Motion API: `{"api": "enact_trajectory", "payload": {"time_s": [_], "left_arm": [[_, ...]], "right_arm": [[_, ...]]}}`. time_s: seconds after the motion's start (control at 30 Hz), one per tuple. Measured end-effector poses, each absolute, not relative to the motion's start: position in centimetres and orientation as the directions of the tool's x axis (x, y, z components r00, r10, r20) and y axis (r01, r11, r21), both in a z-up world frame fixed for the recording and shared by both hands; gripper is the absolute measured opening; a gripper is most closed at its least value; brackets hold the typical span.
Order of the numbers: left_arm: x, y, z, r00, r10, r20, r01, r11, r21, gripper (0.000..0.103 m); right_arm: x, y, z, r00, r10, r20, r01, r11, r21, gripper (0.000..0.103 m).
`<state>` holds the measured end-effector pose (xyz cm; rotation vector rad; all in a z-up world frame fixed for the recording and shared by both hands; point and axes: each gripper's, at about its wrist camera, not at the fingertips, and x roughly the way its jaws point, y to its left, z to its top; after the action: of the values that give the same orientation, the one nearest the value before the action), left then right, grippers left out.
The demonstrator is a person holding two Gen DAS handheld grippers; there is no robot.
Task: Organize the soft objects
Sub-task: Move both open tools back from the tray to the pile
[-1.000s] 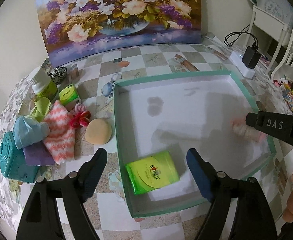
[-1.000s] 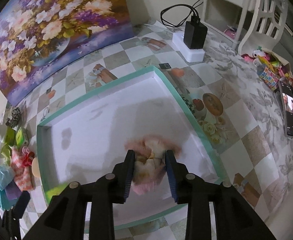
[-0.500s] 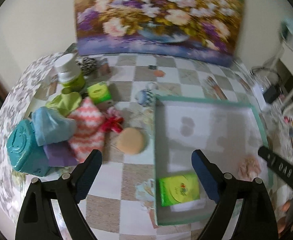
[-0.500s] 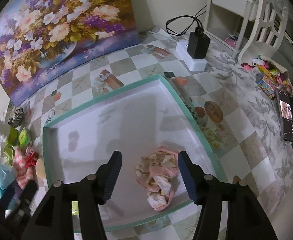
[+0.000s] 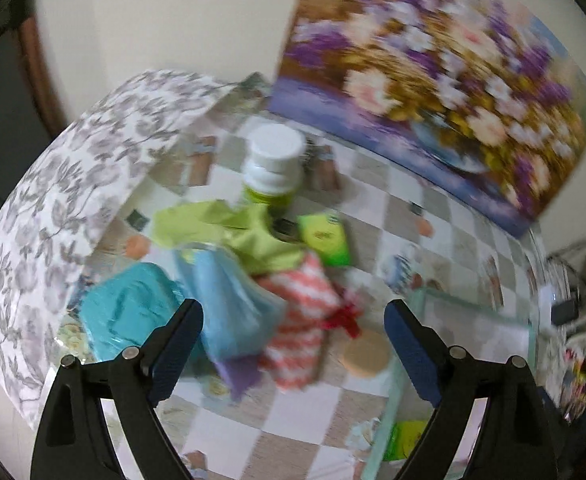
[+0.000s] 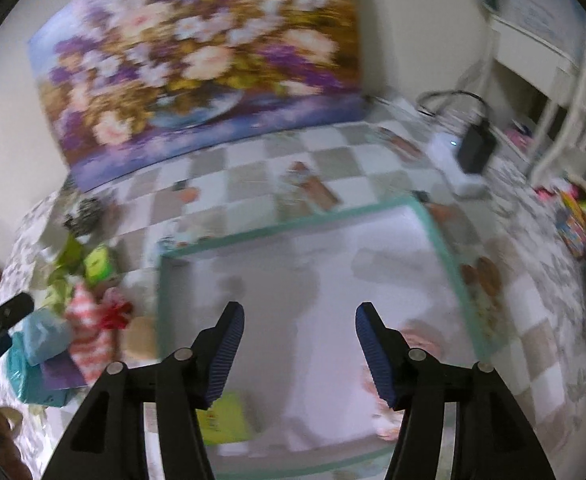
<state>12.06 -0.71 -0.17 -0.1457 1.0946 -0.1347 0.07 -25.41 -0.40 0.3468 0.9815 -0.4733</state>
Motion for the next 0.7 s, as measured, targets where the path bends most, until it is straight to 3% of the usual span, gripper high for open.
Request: {"api": "enact_trajectory", "payload": {"time_s": [0.33, 0.7], "left_arm": [[15.6, 3.8, -2.4, 0.326, -0.214, -0.921, -0.04, 0.97, -0.24, 0.092], [17.9, 2.9, -3.1, 0.301, -0.155, -0.941, 0.051, 0.988, -0.146, 0.092]], "right_arm": [[5.7, -17.6, -2.2, 0.486, -0.026, -0.873, 0.277, 0.953, 0.125, 0.062], [9.5, -13.7, -6.3, 0.383, 0.057, -0.922, 0.138, 0.983, 0.118, 0.062]]}}
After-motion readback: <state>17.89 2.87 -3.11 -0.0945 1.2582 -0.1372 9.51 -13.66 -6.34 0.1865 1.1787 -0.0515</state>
